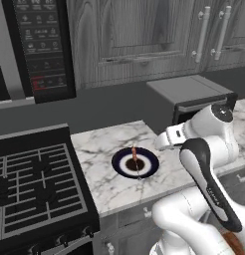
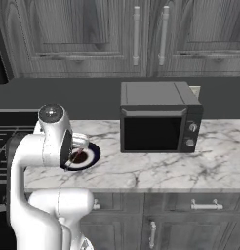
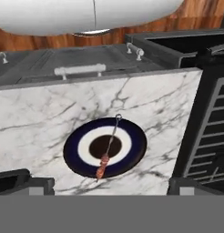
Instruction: Place the cold items (tomato and lemon wedge) from the fridge in one tupperware on the dining counter. Place the warm items (hot dog and kebab skewer) in the stove area in another tupperware.
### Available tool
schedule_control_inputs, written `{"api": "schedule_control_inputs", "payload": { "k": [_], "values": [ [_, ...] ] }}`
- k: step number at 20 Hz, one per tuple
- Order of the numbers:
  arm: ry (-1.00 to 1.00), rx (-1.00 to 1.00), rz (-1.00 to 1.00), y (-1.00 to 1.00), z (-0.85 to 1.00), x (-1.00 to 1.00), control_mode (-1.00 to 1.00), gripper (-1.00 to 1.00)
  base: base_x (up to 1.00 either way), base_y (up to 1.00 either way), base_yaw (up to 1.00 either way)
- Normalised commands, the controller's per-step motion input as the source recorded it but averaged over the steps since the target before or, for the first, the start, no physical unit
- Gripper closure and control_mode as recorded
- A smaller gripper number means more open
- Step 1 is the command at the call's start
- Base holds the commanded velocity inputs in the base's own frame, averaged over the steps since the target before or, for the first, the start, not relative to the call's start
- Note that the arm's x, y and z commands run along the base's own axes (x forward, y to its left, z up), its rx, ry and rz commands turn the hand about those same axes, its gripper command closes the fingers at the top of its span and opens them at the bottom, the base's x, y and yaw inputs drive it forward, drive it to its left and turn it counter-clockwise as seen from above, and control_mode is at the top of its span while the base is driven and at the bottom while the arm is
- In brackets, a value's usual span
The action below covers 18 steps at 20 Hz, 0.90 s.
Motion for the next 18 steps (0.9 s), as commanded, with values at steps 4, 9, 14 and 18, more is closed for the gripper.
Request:
{"api": "schedule_control_inputs", "payload": {
  "k": [4,9,14,18],
  "values": [
    [0.04,0.1,0.32,0.18,-0.08,0.91,-1.0,-1.0,0.0,0.0,0.0],
    [0.11,0.03,0.05,0.28,-0.43,0.56,-1.0,-1.0,0.0,0.0,0.0],
    [0.05,0.0,-0.06,0.4,-0.52,0.19,-1.0,-1.0,0.0,0.0,0.0],
    [0.01,-0.04,-0.18,0.1,-0.42,0.13,-1.0,-1.0,0.0,0.0,0.0]
  ]
}}
